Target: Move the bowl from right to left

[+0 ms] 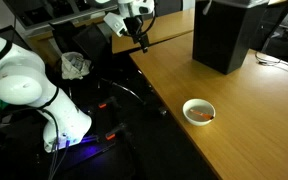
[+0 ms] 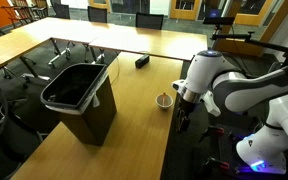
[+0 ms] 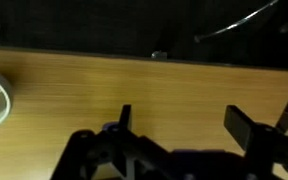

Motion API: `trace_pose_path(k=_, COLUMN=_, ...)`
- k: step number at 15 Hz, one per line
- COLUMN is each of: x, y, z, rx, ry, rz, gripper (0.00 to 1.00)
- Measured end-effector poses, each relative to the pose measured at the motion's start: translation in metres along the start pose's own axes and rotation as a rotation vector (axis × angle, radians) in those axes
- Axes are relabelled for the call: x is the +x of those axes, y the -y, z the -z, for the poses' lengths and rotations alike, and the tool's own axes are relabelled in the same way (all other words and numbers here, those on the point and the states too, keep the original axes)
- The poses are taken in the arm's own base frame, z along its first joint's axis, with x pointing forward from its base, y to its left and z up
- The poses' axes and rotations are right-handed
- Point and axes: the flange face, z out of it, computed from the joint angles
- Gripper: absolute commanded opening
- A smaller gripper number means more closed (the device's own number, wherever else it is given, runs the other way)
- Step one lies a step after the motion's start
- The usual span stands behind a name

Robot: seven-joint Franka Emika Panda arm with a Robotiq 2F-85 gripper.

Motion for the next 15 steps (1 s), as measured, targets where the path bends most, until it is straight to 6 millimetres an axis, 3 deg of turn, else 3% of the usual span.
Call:
trace_pose_path(k=7, x=0.003, y=-0.005, z=0.000, rx=-0.056, ry=-0.014, rz=0.031, gripper=1.00)
trace_pose_path(k=11, x=0.028, y=-0.052, z=-0.013, rx=-0.261, ry=-0.019, rz=0.030, gripper=1.00)
trace_pose_path(k=15, x=0.063, y=-0.108, z=-0.053, rx=-0.481, ry=0.050, rz=-0.026, gripper=1.00)
